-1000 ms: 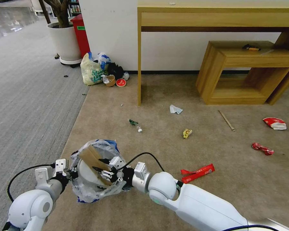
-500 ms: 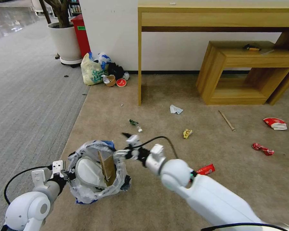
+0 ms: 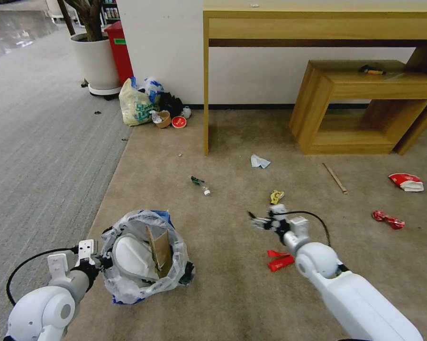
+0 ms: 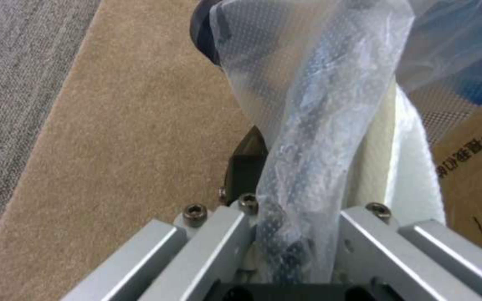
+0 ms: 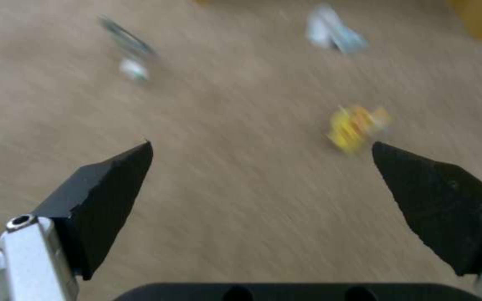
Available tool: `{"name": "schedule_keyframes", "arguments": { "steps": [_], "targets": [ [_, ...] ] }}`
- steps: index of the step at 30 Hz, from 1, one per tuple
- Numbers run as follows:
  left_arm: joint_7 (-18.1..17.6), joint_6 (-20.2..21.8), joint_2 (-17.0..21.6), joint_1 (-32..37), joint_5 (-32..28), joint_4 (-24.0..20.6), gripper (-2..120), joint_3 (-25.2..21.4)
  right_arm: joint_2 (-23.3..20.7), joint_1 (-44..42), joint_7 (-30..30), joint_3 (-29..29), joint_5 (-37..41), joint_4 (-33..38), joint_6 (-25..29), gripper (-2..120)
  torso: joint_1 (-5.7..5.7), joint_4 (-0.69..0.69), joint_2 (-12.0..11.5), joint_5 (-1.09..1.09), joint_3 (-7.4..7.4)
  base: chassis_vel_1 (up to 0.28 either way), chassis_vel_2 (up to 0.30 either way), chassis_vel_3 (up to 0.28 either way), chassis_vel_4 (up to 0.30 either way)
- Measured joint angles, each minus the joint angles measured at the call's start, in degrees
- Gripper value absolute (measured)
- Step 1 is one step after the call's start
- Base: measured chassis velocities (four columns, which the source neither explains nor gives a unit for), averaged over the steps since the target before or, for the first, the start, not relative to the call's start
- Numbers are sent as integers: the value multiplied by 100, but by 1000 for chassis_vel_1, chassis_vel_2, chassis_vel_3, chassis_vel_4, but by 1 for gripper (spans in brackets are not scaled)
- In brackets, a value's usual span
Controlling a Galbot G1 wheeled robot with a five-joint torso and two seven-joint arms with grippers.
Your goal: Pick up the trash bin and place the garbage on the floor into it.
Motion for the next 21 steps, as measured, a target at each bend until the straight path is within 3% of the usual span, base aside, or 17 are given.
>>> {"name": "schedule_keyframes", "arguments": {
  "steps": [3,8,10,11,14,21],
  "targets": [
    [18,0,-20,25,62,0,0,11,189,-22,32,248,110,-672,41,100,0,0,0,-1,0,0,0,0,0],
    [20,0,-24,32,89,4,0,11,475,-44,543,404,399,-961,-237,100,0,0,0,-3,0,0,0,0,0],
    [22,0,-23,15,104,33,0,23,780,-48,1591,405,1170,-996,-690,100,0,2,0,0,0,0,0,0,0],
    [22,0,-23,15,104,33,0,23,780,-48,1591,405,1170,-996,-690,100,0,2,0,0,0,0,0,0,0],
    [18,0,-22,-39,112,79,0,78,1133,49,2849,309,2189,-1074,-1024,100,0,1,0,0,0,0,0,0,0],
    [16,0,-17,-85,114,133,0,128,1401,241,3557,368,2621,-1455,-1102,100,0,1,0,-3,0,0,0,0,0]
  ]
}}
